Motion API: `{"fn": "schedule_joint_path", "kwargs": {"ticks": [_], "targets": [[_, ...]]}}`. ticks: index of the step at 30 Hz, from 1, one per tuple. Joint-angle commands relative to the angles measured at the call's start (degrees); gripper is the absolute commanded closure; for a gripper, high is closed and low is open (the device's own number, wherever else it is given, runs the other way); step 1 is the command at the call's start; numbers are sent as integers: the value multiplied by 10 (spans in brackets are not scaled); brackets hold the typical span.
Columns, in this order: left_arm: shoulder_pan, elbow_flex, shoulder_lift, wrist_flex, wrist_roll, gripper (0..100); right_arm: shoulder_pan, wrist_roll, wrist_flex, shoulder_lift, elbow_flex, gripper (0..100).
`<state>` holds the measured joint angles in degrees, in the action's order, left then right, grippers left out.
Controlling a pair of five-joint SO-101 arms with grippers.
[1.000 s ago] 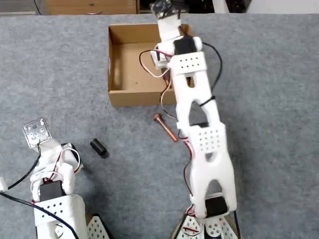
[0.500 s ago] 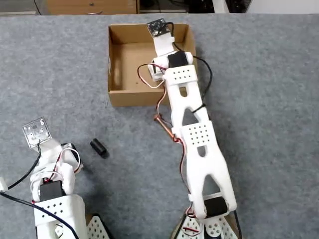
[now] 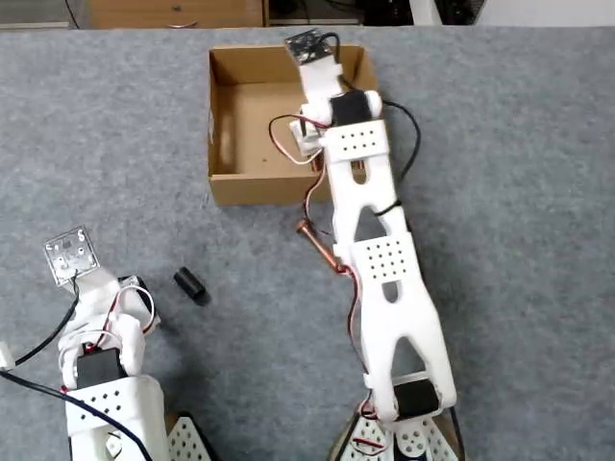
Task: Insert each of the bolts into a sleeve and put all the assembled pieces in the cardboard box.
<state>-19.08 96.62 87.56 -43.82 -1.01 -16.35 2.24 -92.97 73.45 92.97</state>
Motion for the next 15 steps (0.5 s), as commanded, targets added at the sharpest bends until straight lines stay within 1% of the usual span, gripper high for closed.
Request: {"fn": "schedule_joint_path", "kwargs": {"ticks": [1,5,15], "targets": [[-4,7,5,11,2,982,0,4,-41,-90,25,756],[-4,7,5,12,2,982,-1,4,-93,-160,25,756],[-7,3,5,11,1,982,0,4,-95,-354,18,756]]}}
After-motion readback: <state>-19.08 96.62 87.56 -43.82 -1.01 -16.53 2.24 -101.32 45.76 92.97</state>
